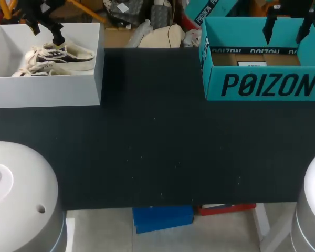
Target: Take the shoe out of the shoebox, open the shoe tongue, remove and reinsert the insole, then place the shoe into the shoebox
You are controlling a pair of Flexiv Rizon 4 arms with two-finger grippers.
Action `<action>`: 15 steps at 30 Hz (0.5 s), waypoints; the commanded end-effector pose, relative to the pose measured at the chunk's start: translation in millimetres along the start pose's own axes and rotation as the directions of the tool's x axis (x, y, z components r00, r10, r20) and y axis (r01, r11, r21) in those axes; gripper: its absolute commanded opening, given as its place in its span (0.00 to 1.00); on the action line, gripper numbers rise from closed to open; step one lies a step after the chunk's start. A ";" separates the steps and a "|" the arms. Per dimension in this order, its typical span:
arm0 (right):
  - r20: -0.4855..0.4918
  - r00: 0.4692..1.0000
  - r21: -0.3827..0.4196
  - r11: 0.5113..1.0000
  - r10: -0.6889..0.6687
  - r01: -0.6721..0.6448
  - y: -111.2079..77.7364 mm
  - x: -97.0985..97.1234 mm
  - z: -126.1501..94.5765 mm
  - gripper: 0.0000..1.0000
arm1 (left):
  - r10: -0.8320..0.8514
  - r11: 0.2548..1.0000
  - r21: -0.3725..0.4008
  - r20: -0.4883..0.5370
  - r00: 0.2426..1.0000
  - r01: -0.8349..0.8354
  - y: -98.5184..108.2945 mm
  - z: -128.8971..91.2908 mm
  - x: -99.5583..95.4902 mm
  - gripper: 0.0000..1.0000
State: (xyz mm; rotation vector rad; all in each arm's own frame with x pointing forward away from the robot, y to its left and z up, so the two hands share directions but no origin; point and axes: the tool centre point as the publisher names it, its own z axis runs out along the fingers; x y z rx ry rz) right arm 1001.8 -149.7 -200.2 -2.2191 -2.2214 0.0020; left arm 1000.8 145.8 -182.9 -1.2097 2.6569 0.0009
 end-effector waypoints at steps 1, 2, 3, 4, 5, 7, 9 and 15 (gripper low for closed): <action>0.000 1.000 0.000 1.000 0.000 0.000 -0.3 -0.2 -0.2 1.00 | 0.650 0.725 0.080 0.248 0.718 -0.684 6.5 0.6 5.1 1.00; 0.000 1.000 0.000 1.000 0.000 0.000 -0.3 -0.2 -0.2 1.00 | 0.650 0.725 0.080 0.248 0.718 -0.684 6.5 0.6 5.1 1.00; 0.000 1.000 0.000 1.000 0.000 0.000 -0.3 -0.2 -0.2 1.00 | 0.650 0.725 0.080 0.248 0.718 -0.684 6.5 0.6 5.1 1.00; 0.000 1.000 0.000 1.000 0.000 0.000 -0.3 -0.2 -0.2 1.00 | 0.650 0.725 0.080 0.248 0.718 -0.684 6.5 0.6 5.1 1.00; 0.000 1.000 0.000 1.000 0.000 0.000 -0.3 -0.2 -0.2 1.00 | 0.650 0.725 0.080 0.248 0.718 -0.684 6.5 0.6 5.1 1.00; 0.000 1.000 0.000 1.000 0.000 0.000 -0.3 -0.2 -0.2 1.00 | 0.677 0.703 0.059 0.250 0.692 -0.709 8.9 3.7 -2.1 1.00; 0.000 1.000 0.000 1.000 0.000 0.000 -0.3 -0.2 -0.2 1.00 | 0.710 0.672 0.075 0.220 0.669 -0.737 9.7 7.2 -12.2 1.00; 0.000 1.000 0.000 1.000 0.000 0.000 -0.3 -0.2 -0.2 1.00 | 0.765 0.605 0.071 0.222 0.604 -0.793 8.9 12.6 -32.0 0.62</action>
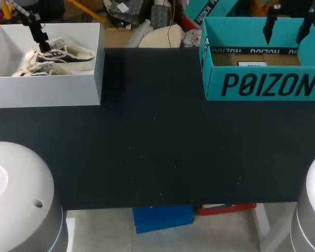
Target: Take the shoe out of the shoebox, open the shoe tongue, remove and reinsert the insole, then place the shoe into the shoebox
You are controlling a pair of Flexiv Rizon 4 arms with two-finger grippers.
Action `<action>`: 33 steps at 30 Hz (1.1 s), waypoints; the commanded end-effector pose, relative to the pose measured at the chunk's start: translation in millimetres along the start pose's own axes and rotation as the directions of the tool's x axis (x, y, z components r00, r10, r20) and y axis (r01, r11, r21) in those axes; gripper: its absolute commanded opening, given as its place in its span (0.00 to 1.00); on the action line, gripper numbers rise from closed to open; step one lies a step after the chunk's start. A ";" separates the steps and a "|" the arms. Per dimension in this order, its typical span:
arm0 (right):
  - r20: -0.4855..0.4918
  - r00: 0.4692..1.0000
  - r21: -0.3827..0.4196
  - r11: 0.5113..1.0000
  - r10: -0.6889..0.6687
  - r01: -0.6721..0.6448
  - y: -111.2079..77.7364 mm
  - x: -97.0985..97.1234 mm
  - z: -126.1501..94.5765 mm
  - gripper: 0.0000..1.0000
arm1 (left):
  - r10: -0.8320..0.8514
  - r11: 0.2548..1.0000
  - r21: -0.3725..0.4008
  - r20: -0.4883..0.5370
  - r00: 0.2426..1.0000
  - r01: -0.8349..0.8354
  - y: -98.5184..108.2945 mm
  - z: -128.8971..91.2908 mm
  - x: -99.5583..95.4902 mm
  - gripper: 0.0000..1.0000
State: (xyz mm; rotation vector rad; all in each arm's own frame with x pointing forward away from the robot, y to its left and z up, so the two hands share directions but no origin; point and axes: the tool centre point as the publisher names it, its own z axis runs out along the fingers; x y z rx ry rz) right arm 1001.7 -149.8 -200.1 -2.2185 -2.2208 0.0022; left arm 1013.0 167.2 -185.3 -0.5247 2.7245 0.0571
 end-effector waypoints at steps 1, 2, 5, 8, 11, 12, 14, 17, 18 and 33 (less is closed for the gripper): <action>0.000 1.000 0.000 1.000 0.000 0.000 -0.2 -0.1 -0.1 1.00 | 0.412 0.901 0.123 0.064 0.909 -0.417 9.0 8.2 -8.3 0.48; 0.000 1.000 0.000 1.000 0.000 0.000 -0.2 -0.1 -0.1 1.00 | 0.421 0.897 0.120 0.060 0.905 -0.426 10.0 10.8 -10.4 0.45; 0.000 1.000 0.000 1.000 0.000 0.000 -0.2 -0.1 -0.1 1.00 | 0.438 0.891 0.116 0.041 0.898 -0.440 12.4 19.9 -14.2 0.29; 0.000 1.000 0.000 1.000 0.000 0.000 -0.2 -0.1 -0.1 1.00 | 0.438 0.893 0.109 0.017 0.899 -0.437 14.6 28.0 -18.6 0.40; 0.000 1.000 0.000 1.000 0.000 0.000 -0.2 -0.1 -0.1 1.00 | 0.423 0.900 0.116 -0.010 0.906 -0.419 16.5 36.0 -24.5 0.41; 0.000 1.000 0.000 1.000 0.000 0.000 -0.2 -0.1 -0.1 1.00 | 0.418 0.903 0.113 -0.013 0.908 -0.414 17.3 39.3 -27.3 0.41; 0.000 1.000 0.000 1.000 0.000 0.000 -0.2 -0.1 -0.1 1.00 | 0.418 0.903 0.120 -0.029 0.908 -0.412 17.7 44.8 -31.0 0.43; 0.000 1.000 0.000 1.000 0.000 0.000 -0.2 -0.1 -0.1 1.00 | 0.424 0.901 0.120 -0.042 0.905 -0.416 17.6 52.5 -35.8 0.46; 0.000 1.000 0.000 1.000 0.000 0.000 -0.2 -0.1 -0.1 1.00 | 0.422 0.902 0.126 -0.049 0.905 -0.413 17.4 54.2 -36.8 0.47; 0.000 1.000 0.000 1.000 0.000 0.000 -0.2 -0.1 -0.1 1.00 | 0.403 0.915 0.054 -0.146 0.903 -0.400 18.5 91.0 -42.3 0.53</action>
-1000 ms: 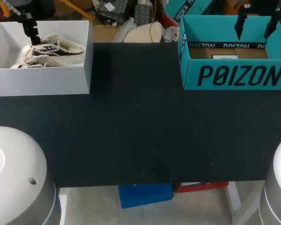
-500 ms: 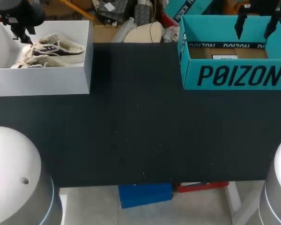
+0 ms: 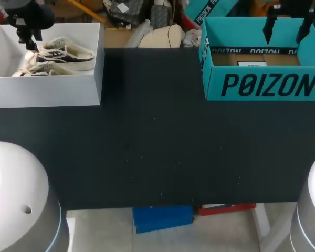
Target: Take the shoe out of the shoebox, open the shoe tongue, remove and reinsert the insole, then place the shoe into the shoebox
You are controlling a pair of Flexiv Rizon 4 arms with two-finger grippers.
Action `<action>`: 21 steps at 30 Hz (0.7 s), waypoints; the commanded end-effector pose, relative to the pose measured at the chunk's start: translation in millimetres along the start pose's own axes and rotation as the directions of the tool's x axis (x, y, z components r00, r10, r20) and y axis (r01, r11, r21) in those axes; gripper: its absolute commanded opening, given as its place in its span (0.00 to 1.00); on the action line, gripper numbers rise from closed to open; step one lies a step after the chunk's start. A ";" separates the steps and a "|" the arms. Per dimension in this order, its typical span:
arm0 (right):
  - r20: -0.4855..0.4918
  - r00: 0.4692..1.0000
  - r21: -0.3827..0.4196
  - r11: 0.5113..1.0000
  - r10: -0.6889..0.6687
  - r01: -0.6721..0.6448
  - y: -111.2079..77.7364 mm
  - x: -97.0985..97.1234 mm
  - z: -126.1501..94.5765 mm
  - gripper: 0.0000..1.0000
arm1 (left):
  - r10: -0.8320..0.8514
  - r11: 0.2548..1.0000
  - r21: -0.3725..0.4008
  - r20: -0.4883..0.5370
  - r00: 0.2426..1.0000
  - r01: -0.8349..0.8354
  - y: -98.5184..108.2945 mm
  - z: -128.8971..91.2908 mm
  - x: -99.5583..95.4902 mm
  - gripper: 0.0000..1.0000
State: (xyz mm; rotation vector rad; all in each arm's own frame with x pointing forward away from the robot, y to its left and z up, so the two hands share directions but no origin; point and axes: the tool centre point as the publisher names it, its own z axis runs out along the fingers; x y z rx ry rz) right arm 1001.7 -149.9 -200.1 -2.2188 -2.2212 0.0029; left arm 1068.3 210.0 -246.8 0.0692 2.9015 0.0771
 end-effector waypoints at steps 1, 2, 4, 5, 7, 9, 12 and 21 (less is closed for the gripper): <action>0.000 1.000 0.000 1.000 0.000 0.000 -0.3 0.0 0.0 1.00 | -0.011 1.000 -0.012 -0.041 0.999 0.010 0.1 14.3 -2.7 0.53; 0.000 1.000 0.000 1.000 0.000 0.000 -0.3 0.0 0.0 1.00 | -0.014 1.000 -0.008 -0.045 0.999 0.014 1.2 18.1 -2.0 0.50; 0.000 1.000 0.000 1.000 0.000 0.000 -0.3 0.0 0.0 1.00 | -0.017 1.000 -0.007 -0.059 0.998 0.017 3.1 26.1 -0.7 0.49; 0.000 1.000 0.000 1.000 0.000 0.000 -0.3 0.0 0.0 1.00 | -0.017 1.000 -0.008 -0.060 0.998 0.017 3.6 29.8 -0.3 0.49; 0.000 1.000 0.000 1.000 0.000 0.000 -0.3 0.0 0.0 1.00 | -0.017 1.000 -0.009 -0.071 0.997 0.017 4.5 38.4 -0.1 0.50; 0.000 1.000 0.000 1.000 0.000 0.000 -0.3 0.0 0.0 1.00 | -0.020 1.000 -0.010 -0.080 0.997 0.019 5.1 47.5 -0.8 0.50; 0.000 1.000 0.000 1.000 0.000 0.000 -0.3 0.0 0.0 1.00 | -0.023 1.000 -0.010 -0.087 0.996 0.023 4.8 61.0 -4.1 0.50; 0.000 1.000 0.000 1.000 0.000 0.000 -0.3 0.0 0.0 1.00 | -0.019 1.000 0.001 -0.098 0.995 0.019 -8.0 97.3 -22.5 0.49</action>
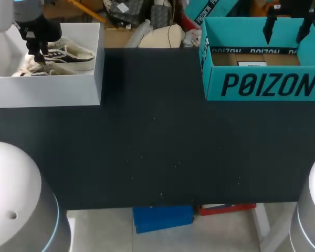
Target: Take the shoe out of the shoebox, open the shoe tongue, remove and reinsert the insole, then place the shoe into the shoebox
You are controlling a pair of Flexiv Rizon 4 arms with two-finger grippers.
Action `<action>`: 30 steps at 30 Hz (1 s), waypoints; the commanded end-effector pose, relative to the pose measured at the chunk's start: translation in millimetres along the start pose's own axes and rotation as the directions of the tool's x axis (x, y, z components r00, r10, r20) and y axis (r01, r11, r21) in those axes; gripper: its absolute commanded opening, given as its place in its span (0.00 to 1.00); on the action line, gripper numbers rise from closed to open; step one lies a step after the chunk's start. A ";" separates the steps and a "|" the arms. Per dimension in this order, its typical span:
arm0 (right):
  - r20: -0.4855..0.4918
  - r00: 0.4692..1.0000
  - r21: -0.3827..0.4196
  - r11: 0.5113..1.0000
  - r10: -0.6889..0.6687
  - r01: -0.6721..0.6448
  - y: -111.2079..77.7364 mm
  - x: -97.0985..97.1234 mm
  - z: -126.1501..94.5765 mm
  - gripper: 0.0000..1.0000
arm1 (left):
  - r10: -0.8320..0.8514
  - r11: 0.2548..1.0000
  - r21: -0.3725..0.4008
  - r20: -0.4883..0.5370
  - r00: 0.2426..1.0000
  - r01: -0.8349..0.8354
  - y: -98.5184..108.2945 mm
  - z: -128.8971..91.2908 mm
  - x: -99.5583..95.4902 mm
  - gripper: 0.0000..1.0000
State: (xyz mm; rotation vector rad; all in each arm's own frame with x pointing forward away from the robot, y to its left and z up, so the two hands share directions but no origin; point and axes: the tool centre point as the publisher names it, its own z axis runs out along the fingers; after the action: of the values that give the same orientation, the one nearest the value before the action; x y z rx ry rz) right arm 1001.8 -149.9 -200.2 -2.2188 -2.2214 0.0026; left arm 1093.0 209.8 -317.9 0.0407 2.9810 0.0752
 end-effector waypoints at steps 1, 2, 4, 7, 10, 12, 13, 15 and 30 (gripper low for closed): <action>0.000 1.000 0.000 1.000 0.001 -0.001 -0.3 0.0 -0.2 1.00 | -0.001 1.000 0.003 -0.022 1.000 0.001 -6.8 25.8 -19.4 0.49; 0.000 1.000 0.000 1.000 0.001 -0.001 -0.3 0.0 -0.2 1.00 | 0.001 1.000 0.001 -0.023 1.000 -0.001 -8.5 29.5 -21.7 0.48; 0.000 1.000 0.000 1.000 0.001 -0.001 -0.3 0.0 -0.2 1.00 | 0.004 1.000 -0.002 -0.028 1.000 -0.004 -12.5 37.8 -26.0 0.48; 0.000 1.000 0.000 1.000 0.001 -0.001 -0.3 0.0 -0.2 1.00 | 0.011 1.000 -0.006 -0.038 0.999 -0.011 -19.3 49.7 -29.9 0.47; 0.000 1.000 0.000 1.000 0.001 -0.001 -0.3 0.0 -0.2 1.00 | 0.014 1.000 -0.006 -0.054 0.998 -0.015 -24.3 61.9 -32.7 0.47; 0.000 1.000 0.000 1.000 0.001 -0.001 -0.3 0.0 -0.2 1.00 | 0.016 1.000 -0.003 -0.063 0.998 -0.016 -26.5 70.1 -34.4 0.45; 0.000 1.000 0.000 1.000 0.001 -0.001 -0.3 0.0 -0.2 1.00 | 0.017 1.000 -0.004 -0.067 0.998 -0.017 -27.1 73.6 -35.0 0.42; 0.000 1.000 0.000 1.000 0.001 -0.001 -0.3 0.0 -0.2 1.00 | 0.021 1.000 -0.009 -0.075 0.997 -0.021 -28.9 77.6 -34.6 0.38; 0.000 1.000 0.000 1.000 0.001 -0.001 -0.3 0.0 -0.2 1.00 | 0.037 0.999 -0.023 -0.123 0.992 -0.041 -22.5 93.2 -19.9 0.23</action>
State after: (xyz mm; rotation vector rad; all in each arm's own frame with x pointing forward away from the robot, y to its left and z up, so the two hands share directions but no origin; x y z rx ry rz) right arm 1001.7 -150.0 -200.2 -2.2189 -2.2214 0.0025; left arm 1125.4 189.6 -405.4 0.0898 3.0975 0.1250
